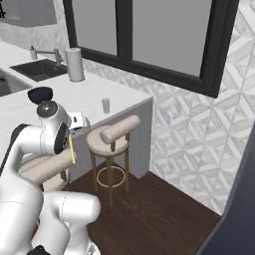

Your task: Take a straw from the drawer in front and place it inside the glass cup on the dining counter.

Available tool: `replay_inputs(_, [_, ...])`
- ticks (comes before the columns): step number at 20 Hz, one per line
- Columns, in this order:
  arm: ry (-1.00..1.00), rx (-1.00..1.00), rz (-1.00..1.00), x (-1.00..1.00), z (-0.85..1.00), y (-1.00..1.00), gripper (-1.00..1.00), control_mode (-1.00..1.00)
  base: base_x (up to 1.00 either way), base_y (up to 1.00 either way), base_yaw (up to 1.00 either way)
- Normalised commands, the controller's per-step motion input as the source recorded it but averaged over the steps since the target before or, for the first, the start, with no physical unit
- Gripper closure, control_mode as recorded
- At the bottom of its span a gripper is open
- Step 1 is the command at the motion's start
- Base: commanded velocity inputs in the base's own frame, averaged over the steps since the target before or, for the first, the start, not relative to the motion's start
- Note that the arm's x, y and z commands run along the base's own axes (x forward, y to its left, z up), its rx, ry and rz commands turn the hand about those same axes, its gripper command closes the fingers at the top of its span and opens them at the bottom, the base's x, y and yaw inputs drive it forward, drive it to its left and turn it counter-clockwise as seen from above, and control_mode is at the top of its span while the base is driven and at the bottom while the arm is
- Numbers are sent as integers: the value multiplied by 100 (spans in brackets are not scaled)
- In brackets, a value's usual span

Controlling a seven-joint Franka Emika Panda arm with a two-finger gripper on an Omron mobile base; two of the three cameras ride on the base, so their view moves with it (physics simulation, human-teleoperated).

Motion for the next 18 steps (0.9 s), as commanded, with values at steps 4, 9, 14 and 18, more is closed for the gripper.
replay_inputs(4, [0, 0, 0, 0, 0, 0, 100, 100, 100, -58, 49])
replay_inputs(9, [0, 0, 0, 0, 0, 0, 100, 100, 100, -68, 49])
replay_inputs(14, [0, 0, 0, 0, 0, 0, 100, 100, 92, -80, 47])
replay_inputs(18, [0, 0, 0, 0, 0, 0, 100, 100, 98, -75, 47])
